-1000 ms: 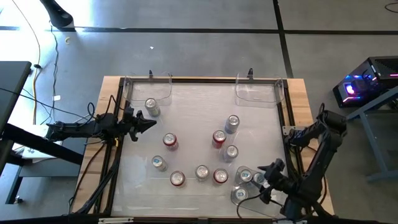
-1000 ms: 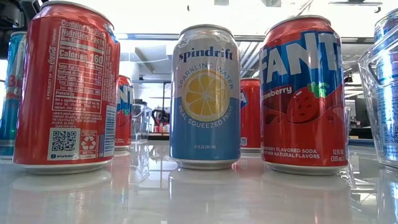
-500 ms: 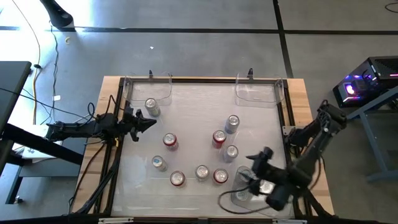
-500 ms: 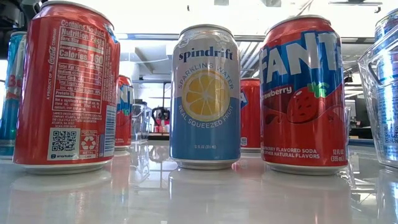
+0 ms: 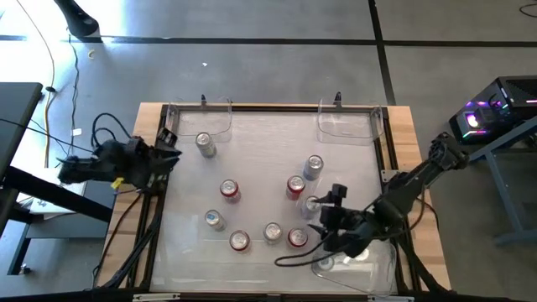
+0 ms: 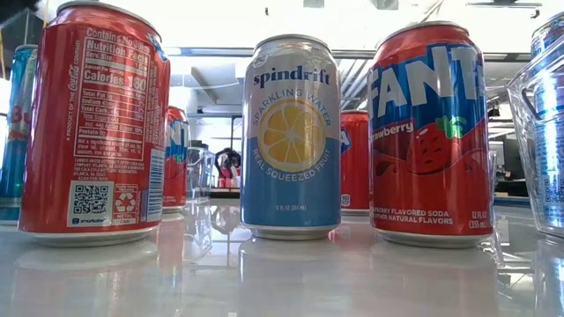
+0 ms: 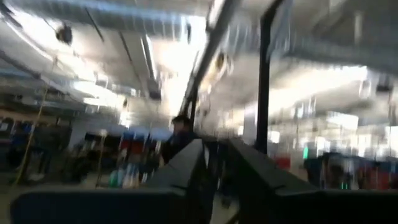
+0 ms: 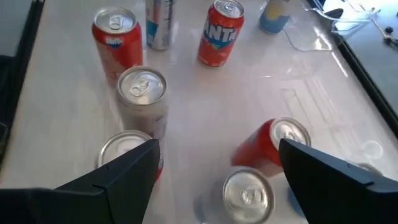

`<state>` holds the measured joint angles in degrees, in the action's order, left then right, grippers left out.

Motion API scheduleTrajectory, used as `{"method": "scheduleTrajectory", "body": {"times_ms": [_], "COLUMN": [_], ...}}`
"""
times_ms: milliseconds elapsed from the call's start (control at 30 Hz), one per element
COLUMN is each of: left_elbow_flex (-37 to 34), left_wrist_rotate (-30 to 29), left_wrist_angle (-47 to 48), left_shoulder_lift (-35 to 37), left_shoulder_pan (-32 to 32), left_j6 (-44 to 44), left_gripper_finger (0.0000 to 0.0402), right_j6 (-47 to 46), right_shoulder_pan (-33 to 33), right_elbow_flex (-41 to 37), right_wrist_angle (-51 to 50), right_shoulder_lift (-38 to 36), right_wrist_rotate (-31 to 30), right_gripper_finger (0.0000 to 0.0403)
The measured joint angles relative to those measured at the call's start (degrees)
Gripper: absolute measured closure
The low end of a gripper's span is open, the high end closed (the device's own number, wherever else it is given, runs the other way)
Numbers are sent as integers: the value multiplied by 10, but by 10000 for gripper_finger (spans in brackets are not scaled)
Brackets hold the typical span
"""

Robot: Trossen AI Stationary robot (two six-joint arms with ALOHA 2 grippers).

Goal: Sort soda cans
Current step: Move the blue soda can to the center

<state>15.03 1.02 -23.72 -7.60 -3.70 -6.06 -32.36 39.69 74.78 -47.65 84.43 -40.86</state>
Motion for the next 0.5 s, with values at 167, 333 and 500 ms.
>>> {"method": "scheduleTrajectory", "body": {"times_ms": [167, 333, 500], "left_elbow_flex": [86, 196, 330], "left_wrist_rotate": [-2, -19, -95], "left_wrist_angle": [18, 127, 319], "left_shoulder_lift": [-167, -333, -435], "left_shoulder_pan": [-34, -70, -113], "left_j6": [76, 144, 152], "left_gripper_finger": [264, 220, 196], "right_j6": [-43, -75, -104], "right_shoulder_pan": [25, 38, 46], "right_elbow_flex": [0, 0, -17], "right_wrist_angle": [-28, -40, -36], "right_shoulder_lift": [-21, -20, -20], "right_wrist_rotate": [-68, -96, -96], "right_gripper_finger": [77, 77, 77]}}
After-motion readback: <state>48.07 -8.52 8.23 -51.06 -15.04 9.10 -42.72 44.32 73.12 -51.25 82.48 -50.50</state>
